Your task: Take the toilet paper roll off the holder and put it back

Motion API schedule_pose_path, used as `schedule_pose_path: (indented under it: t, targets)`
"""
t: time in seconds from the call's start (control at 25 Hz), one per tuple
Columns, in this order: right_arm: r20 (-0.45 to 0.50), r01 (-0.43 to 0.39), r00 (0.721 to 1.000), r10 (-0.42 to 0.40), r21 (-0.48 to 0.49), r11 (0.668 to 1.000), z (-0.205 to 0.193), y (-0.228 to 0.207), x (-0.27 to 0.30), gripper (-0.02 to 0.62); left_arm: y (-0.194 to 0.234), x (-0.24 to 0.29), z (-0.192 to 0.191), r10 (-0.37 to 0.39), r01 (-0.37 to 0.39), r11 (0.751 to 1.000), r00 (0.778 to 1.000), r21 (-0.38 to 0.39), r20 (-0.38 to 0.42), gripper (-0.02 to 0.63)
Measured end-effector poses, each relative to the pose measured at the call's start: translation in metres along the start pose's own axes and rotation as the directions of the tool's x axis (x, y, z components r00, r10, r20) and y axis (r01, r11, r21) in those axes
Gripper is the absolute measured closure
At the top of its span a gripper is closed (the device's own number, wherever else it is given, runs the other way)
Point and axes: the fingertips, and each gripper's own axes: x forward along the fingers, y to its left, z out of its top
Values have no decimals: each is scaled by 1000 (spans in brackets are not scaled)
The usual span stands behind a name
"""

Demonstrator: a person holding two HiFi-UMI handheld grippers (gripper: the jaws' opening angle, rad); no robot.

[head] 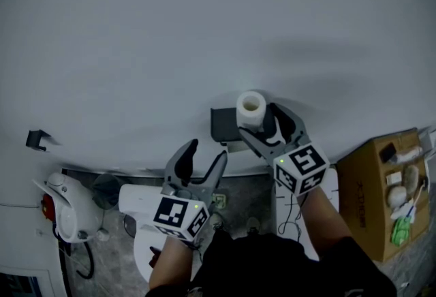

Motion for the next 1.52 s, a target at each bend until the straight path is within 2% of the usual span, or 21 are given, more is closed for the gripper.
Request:
schedule_pose_path:
  t: [0.44,0.84,1.24,1.52]
  targets:
    - [-94,53,994,-58,-55,997,-10,-3,30,200,29,20,1,-102,102,995,995,-4,3,334]
    - [-161,120,977,-140,-128,984,-16,-6,42,258,51,31,4,-173,173,985,985,-21,15,334]
    - [-164,152,971,-173,-132,979,-20,-12,42,279,58,41,6,-221,222,975,975,-28,18,334]
    - [-152,148,974,-167,-127,981,-17,-19,24,281,36,46,9,-226,227,974,974,-14,21,334]
